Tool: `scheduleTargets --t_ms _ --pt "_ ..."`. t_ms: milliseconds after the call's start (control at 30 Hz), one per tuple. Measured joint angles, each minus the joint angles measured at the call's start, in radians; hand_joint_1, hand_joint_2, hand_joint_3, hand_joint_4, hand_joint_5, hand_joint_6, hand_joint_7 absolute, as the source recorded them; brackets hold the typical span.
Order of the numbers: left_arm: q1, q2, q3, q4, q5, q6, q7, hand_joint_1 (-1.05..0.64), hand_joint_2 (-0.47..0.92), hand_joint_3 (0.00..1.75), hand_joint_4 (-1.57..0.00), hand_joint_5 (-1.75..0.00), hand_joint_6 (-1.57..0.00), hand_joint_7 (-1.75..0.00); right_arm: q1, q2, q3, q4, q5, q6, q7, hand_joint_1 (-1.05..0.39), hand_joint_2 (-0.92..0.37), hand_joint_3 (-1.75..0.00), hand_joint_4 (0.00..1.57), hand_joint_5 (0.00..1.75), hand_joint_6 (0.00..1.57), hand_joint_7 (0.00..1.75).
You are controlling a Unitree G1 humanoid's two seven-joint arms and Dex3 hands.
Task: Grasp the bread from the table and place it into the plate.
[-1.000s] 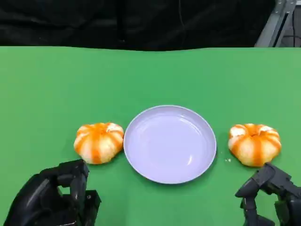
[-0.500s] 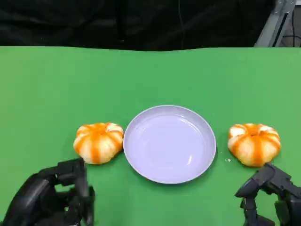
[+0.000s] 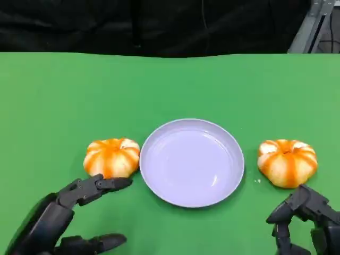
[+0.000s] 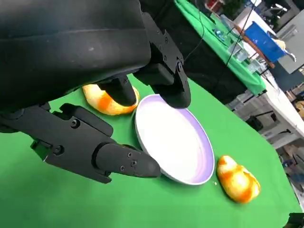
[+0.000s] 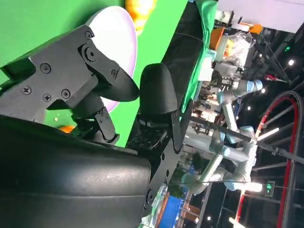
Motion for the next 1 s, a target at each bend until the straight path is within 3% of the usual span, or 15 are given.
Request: scheduleTargets --t_ms 300,367,467,633,1000 --pt "0.000 0.006 -0.006 0.000 0.000 0.000 0.012 -0.48 0.92 0.08 -0.20 -0.60 -0.50 -0.20 0.000 0.000 0.000 0.000 0.001 0.000 0.000 -0.10 -0.52 -1.23 0.83 1.75 0.72 1.54" --pt "-0.018 0.013 -0.020 0.013 0.049 0.000 0.035 -0.76 0.88 0.02 -0.17 -0.35 -0.49 -0.06 0.003 0.001 -0.001 0.000 0.001 -0.001 -0.001 -0.11 -0.50 -1.23 0.84 1.75 0.73 1.55" --pt "-0.148 0.040 -0.089 0.113 0.317 0.049 0.145 -0.85 0.88 0.01 -0.19 -0.21 -0.48 -0.01 -0.007 0.003 0.004 0.002 -0.007 0.000 0.000 -0.11 -0.50 -1.24 0.84 1.75 0.73 1.54" --pt "-0.435 0.080 -0.240 0.370 0.708 0.153 0.351 -0.87 0.89 0.00 -0.18 -0.15 -0.46 0.00 -0.004 0.003 0.005 -0.003 -0.015 0.001 -0.002 -0.10 -0.50 -1.24 0.83 1.75 0.73 1.54" --pt "-0.575 0.081 -0.332 0.563 0.735 0.231 0.453 -0.88 0.89 0.00 -0.20 -0.11 -0.46 0.00 0.008 0.003 0.007 -0.019 -0.014 0.009 -0.004 -0.13 -0.49 -1.24 0.83 1.75 0.74 1.53"
